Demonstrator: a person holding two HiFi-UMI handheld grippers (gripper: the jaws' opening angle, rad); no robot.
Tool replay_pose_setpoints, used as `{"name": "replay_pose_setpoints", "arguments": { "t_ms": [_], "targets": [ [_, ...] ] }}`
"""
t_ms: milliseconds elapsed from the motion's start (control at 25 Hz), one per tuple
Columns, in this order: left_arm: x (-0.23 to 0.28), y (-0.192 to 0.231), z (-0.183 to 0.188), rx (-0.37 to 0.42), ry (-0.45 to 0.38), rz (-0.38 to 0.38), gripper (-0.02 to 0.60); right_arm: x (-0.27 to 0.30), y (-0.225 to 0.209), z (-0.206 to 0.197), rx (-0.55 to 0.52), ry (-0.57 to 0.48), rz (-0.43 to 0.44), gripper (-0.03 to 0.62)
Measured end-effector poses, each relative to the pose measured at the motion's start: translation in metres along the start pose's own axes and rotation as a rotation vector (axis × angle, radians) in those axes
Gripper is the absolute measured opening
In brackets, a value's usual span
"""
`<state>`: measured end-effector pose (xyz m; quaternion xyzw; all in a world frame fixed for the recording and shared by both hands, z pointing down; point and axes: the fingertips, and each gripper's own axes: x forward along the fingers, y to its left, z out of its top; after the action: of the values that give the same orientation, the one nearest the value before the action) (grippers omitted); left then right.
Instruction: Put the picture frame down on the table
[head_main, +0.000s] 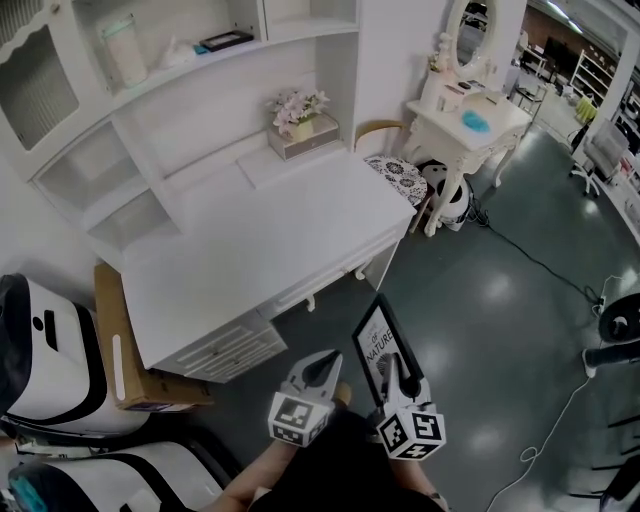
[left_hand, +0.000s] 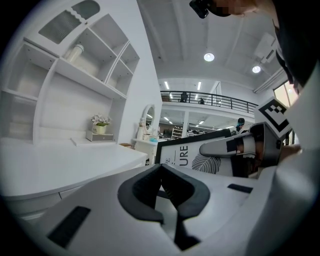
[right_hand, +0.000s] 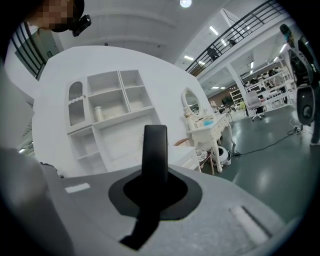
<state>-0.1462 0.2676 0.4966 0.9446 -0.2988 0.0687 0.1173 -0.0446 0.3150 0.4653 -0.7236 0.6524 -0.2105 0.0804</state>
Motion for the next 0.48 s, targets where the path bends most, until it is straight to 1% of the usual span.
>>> {"name": "replay_pose_setpoints", "arguments": {
  "t_ms": [240,480],
  "targets": [
    [0.029,0.012,0.011,-0.005,-0.006,-0.003,0.012,0.029,-0.011,0.011,0.001,0.008,0.000,0.014],
    [0.054,0.029,0.019,-0.003,-0.006,0.011,0.012,0.062,-0.021,0.024,-0.001,0.006,0.006,0.014]
  ]
}}
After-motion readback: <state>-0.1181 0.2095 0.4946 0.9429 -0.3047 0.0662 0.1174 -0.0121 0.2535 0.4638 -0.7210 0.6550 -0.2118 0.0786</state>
